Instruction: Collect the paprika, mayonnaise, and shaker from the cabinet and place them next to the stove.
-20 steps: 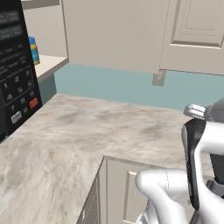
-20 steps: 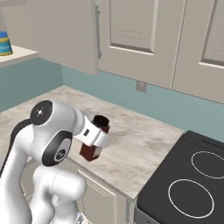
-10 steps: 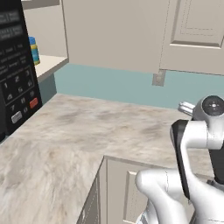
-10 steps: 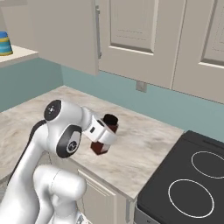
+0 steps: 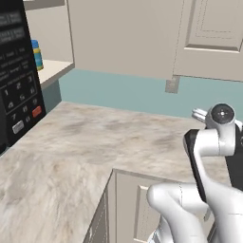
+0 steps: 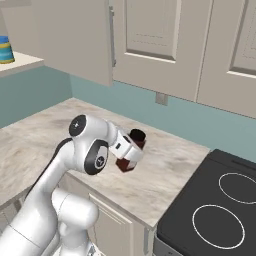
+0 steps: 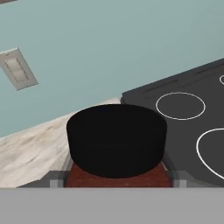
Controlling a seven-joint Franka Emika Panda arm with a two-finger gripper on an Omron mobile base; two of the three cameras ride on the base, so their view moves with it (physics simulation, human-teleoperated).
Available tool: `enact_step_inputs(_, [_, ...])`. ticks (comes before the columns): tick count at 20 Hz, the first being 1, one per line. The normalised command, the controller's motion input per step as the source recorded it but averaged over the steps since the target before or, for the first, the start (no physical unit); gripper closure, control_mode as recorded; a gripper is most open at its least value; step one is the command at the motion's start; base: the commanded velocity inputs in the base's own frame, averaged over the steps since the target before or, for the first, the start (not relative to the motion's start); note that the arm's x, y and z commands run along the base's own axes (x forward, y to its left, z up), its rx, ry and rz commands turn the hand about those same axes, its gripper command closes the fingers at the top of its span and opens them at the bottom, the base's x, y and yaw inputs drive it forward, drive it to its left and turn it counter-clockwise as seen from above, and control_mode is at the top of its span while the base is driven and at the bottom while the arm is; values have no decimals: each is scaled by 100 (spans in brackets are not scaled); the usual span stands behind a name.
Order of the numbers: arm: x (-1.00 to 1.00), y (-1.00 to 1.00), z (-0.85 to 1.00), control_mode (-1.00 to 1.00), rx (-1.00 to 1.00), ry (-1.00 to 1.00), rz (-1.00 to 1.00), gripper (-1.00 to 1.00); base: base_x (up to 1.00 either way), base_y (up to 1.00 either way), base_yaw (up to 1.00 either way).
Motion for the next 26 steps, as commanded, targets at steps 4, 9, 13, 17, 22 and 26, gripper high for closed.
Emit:
enact_step_inputs(4, [38,-25,-12,-100,0,0,-11,100,0,0,0])
enact_step_inputs(9, [39,-52,-27,-100,0,0,-1,100,0,0,0])
enact_step_inputs(13, [25,-64,-44,-100,-1,0,15,100,0,0,0])
enact_step_inputs(17, [18,-61,-47,-100,-2,-1,25,100,0,0,0])
enact_step_inputs(22, [12,-44,-28,-100,-1,-9,35,100,0,0,0])
enact_step_inputs(26, [13,-24,-1,-100,-3,-16,37,100,0,0,0])
